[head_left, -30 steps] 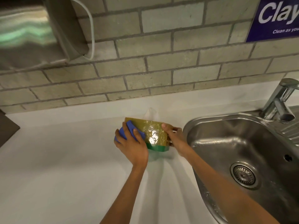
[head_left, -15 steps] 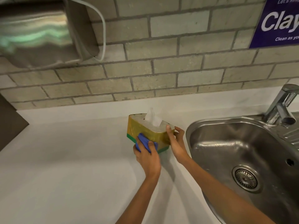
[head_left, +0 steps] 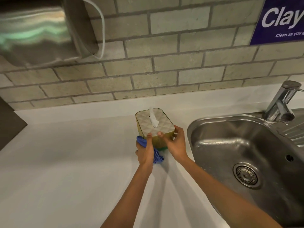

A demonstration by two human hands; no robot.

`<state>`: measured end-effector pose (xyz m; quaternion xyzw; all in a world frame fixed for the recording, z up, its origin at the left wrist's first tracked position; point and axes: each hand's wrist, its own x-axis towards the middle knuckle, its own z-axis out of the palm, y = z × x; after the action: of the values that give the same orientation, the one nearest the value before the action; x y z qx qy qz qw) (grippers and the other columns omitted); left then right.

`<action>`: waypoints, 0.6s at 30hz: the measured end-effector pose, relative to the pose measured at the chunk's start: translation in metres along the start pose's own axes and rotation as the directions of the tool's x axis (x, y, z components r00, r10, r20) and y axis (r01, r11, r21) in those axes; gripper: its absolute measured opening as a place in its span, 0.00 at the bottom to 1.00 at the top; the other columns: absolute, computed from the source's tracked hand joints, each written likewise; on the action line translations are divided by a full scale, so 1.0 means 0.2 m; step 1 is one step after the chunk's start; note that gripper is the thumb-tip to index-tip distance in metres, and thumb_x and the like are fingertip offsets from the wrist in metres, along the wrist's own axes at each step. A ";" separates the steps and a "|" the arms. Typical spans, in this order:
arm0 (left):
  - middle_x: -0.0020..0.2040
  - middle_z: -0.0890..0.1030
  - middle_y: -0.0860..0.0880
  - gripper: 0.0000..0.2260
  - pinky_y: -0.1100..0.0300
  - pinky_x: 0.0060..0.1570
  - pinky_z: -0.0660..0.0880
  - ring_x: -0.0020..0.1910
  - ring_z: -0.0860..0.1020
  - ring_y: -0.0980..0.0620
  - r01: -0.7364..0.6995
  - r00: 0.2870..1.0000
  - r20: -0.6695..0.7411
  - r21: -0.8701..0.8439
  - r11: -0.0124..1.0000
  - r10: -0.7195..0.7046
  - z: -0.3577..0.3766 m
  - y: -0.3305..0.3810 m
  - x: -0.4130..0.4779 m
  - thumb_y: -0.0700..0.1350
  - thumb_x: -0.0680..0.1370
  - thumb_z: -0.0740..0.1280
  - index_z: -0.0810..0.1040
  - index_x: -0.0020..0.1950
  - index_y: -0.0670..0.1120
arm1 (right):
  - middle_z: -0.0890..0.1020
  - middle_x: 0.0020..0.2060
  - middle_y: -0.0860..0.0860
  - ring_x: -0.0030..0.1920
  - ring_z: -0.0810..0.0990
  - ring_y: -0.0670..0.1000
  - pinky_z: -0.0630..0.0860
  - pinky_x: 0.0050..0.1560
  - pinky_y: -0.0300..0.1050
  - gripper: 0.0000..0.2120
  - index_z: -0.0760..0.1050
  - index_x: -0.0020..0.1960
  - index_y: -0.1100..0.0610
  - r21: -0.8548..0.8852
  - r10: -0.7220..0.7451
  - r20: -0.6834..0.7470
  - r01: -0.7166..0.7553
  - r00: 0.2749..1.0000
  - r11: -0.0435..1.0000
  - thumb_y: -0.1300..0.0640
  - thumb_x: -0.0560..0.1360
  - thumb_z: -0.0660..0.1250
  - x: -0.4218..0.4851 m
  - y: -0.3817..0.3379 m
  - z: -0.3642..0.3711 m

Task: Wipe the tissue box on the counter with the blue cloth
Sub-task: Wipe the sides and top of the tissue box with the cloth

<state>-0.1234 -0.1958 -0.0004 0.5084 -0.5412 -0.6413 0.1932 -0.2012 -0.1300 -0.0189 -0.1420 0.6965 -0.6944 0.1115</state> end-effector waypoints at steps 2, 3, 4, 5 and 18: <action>0.66 0.72 0.39 0.27 0.50 0.60 0.72 0.62 0.74 0.40 0.005 1.000 -0.027 -0.039 0.999 -0.006 0.00 0.01 0.03 0.59 0.77 0.61 0.63 0.72 0.47 | 0.73 0.56 0.51 0.55 0.74 0.48 0.72 0.45 0.29 0.25 0.66 0.57 0.52 -0.020 -0.026 0.011 0.027 1.000 0.999 0.52 0.67 0.75 0.00 0.01 0.01; 0.65 0.73 0.39 0.25 0.51 0.59 0.73 0.61 0.75 0.40 0.001 0.999 -0.039 -0.056 0.998 -0.003 0.01 0.01 0.04 0.57 0.77 0.61 0.64 0.71 0.45 | 0.72 0.58 0.52 0.55 0.73 0.48 0.72 0.45 0.29 0.23 0.66 0.57 0.52 -0.030 -0.026 0.016 0.027 1.000 0.999 0.53 0.68 0.74 0.00 0.02 0.01; 0.64 0.74 0.39 0.24 0.52 0.57 0.73 0.60 0.76 0.40 -0.009 0.999 -0.048 -0.065 0.998 0.005 0.01 0.01 0.04 0.55 0.78 0.61 0.65 0.70 0.44 | 0.72 0.59 0.54 0.56 0.73 0.49 0.71 0.47 0.30 0.22 0.66 0.58 0.53 -0.037 -0.020 0.019 0.021 1.000 0.999 0.53 0.69 0.72 0.00 0.03 0.01; 0.63 0.75 0.39 0.22 0.52 0.56 0.73 0.59 0.76 0.41 -0.019 0.998 -0.055 -0.065 0.998 0.015 0.01 0.01 0.05 0.53 0.78 0.61 0.66 0.69 0.44 | 0.71 0.60 0.55 0.56 0.72 0.49 0.71 0.50 0.33 0.22 0.66 0.60 0.55 -0.043 -0.013 0.019 0.014 1.000 0.999 0.54 0.70 0.71 0.00 0.03 0.01; 0.68 0.75 0.42 0.23 0.47 0.69 0.68 0.66 0.73 0.42 0.266 0.934 0.335 -0.410 0.872 -0.128 -0.08 0.04 -0.02 0.53 0.79 0.60 0.69 0.70 0.43 | 0.72 0.62 0.57 0.58 0.75 0.56 0.75 0.55 0.48 0.31 0.65 0.65 0.58 -0.262 0.048 -0.043 -0.057 0.998 0.963 0.43 0.69 0.70 -0.05 0.00 -0.05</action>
<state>-0.1104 -0.2025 0.0100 0.4009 -0.3460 -0.8341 0.1545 -0.1949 -0.1158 -0.0196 -0.1245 0.7879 -0.5951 0.0976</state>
